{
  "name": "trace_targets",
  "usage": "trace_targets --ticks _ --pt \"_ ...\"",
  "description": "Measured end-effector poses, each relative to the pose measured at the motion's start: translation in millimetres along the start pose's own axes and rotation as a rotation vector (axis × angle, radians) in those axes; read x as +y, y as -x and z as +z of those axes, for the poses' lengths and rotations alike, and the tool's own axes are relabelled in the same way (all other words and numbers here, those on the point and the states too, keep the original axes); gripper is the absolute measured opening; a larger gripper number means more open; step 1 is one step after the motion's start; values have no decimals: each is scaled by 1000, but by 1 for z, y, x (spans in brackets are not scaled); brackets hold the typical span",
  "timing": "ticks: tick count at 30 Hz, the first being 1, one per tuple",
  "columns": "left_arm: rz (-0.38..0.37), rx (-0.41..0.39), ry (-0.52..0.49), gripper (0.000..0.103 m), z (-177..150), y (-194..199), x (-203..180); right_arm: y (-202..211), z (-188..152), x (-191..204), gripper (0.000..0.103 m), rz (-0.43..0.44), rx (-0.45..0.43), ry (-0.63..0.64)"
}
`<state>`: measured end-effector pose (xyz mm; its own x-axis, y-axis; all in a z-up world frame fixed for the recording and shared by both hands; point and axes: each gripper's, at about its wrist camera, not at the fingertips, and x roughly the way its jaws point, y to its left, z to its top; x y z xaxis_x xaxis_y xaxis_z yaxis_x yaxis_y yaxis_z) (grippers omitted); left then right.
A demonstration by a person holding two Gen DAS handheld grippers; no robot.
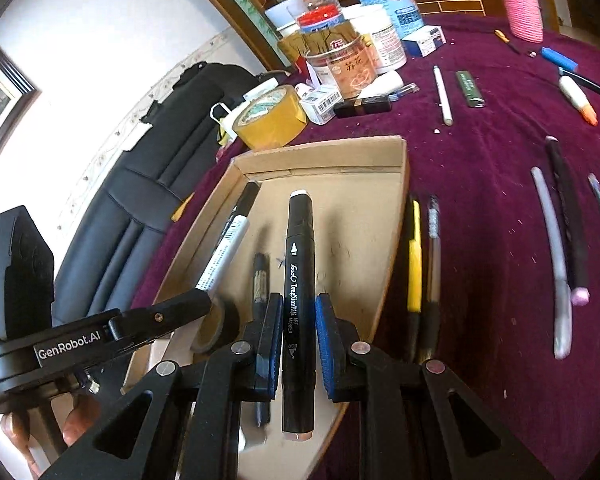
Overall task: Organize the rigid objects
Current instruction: 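Carry the white marker and black marker over the cardboard tray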
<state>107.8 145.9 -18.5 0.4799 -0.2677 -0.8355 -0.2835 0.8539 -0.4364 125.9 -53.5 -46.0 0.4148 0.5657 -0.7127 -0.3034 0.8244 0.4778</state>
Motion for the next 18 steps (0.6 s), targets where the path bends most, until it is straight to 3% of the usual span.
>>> trace_targets --ticks 8,14,18 --pt "81 -24 65 14 17 -23 0 -31 24 -5 18 -38 51 20" --pt "142 -42 69 14 22 -33 -1 -38 26 -7 18 -30 41 36" --pt "177 -36 69 14 25 -42 -3 -40 24 1 18 -85 24 83"
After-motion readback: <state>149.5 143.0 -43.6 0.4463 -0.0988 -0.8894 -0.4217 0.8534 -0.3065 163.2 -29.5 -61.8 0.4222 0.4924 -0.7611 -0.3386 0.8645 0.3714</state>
